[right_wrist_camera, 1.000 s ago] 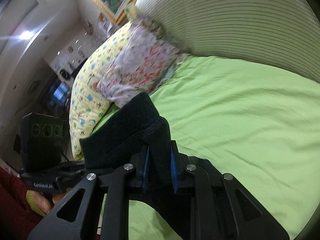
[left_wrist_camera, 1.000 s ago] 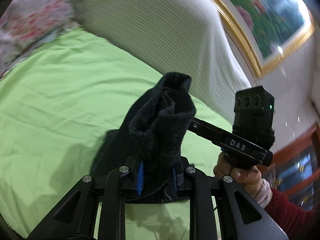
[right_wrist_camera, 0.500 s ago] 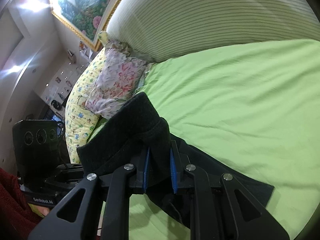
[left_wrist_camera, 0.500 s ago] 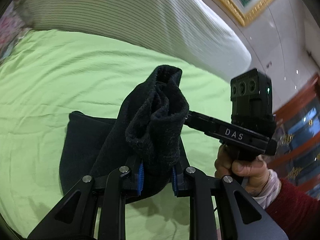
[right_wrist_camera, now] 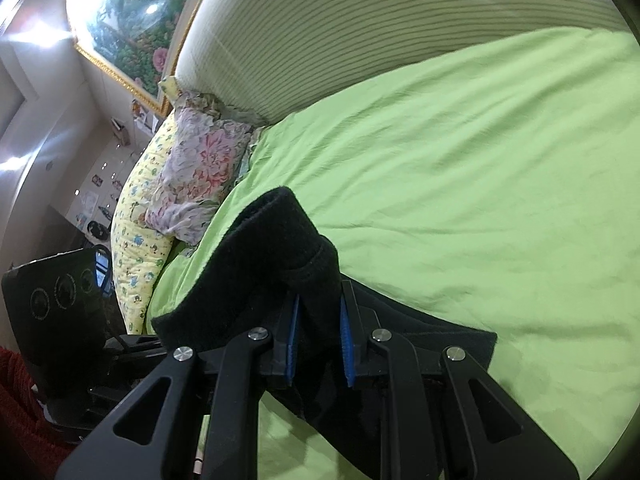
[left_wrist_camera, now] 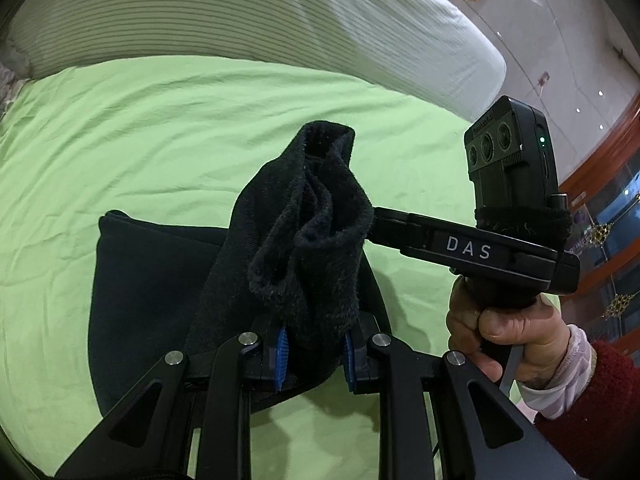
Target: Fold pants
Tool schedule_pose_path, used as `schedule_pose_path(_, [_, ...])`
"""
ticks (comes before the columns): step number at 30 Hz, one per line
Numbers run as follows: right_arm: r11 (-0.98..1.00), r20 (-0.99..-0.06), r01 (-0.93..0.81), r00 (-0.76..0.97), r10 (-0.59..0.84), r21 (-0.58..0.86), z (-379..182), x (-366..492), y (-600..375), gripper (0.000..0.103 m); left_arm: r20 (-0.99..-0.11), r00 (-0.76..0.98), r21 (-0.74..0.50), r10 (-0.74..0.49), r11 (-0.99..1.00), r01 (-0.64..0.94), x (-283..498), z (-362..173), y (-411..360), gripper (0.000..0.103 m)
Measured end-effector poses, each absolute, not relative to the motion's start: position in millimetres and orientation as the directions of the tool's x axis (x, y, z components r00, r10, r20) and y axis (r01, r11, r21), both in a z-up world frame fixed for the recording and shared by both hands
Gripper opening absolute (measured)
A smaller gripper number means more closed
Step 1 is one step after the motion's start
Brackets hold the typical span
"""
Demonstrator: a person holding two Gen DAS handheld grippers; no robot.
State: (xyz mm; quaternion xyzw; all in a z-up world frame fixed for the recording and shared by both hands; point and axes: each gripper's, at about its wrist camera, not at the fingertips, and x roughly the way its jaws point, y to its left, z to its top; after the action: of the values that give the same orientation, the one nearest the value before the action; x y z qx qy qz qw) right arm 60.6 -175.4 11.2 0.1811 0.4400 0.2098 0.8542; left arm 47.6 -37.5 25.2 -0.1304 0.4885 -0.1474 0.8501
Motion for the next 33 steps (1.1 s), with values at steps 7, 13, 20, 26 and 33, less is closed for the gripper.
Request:
schedule_pose_path(7, [0.866, -0.714, -0.133, 0.513, 0.476, 0.482, 0.1, 57.0, -187.3, 0.024, -0.814, 0.442, -0.344, -0.377, 0.926, 0.155, 58.3, 13.4, -55.3, 0.028])
schedule_pose_path(13, [0.908, -0.773, -0.015, 0.518, 0.366, 0.419, -5.1, 44.2, -206.6, 0.024, -0.824, 0.405, -0.335, -0.397, 0.917, 0.217, 61.3, 4.7, -78.7, 0.049])
schedule_pose_path(20, [0.886, -0.769, 0.173, 0.585, 0.259, 0.430, -3.0, 14.2, -231.2, 0.032, -0.826, 0.354, -0.382, -0.438, 0.898, 0.219, 66.7, 0.4, -83.3, 0.057])
schedule_pose_path(26, [0.843, -0.729, 0.275, 0.659, 0.185, 0.462, 5.9, -15.8, -234.7, 0.063, -0.796, 0.369, -0.425, -0.479, 0.877, 0.223, 66.5, 16.3, -72.4, 0.067])
schedule_pose_path(33, [0.818, -0.713, 0.333, 0.690, 0.129, 0.470, 15.1, -33.2, -228.0, 0.068, -0.776, 0.424, -0.430, -0.467, 0.883, 0.187, 71.0, 32.0, -44.7, 0.073])
